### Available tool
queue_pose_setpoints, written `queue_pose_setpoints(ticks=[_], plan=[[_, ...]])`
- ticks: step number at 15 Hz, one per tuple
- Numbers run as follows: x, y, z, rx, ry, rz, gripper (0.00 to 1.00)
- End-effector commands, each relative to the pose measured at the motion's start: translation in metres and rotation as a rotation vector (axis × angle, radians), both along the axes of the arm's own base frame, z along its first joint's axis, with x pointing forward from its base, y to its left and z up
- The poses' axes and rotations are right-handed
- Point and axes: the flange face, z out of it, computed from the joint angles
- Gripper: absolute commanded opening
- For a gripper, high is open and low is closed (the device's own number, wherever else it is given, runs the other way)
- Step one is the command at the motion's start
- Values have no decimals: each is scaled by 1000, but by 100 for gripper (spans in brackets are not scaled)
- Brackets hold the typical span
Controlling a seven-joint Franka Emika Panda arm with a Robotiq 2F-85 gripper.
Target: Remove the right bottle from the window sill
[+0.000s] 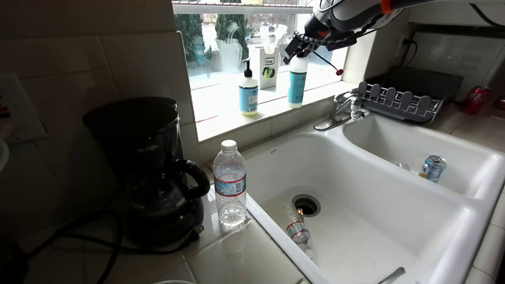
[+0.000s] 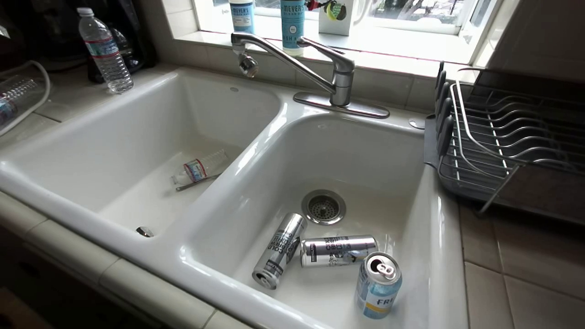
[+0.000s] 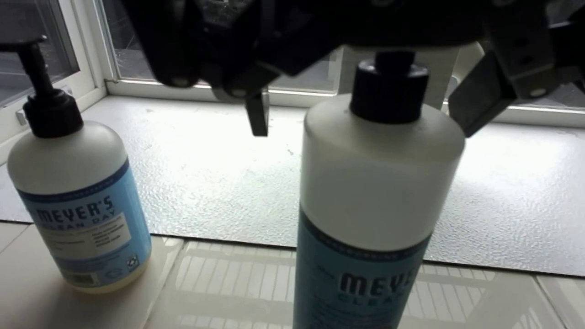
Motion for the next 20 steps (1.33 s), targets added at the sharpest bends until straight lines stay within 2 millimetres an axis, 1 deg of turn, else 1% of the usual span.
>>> queue_pose_setpoints(ticks=[1, 10, 20], plan=[[6, -2, -2, 49, -2, -29, 100], [8, -7, -9, 90, 26, -65, 100], [-1, -1, -10, 91, 98, -87, 100]])
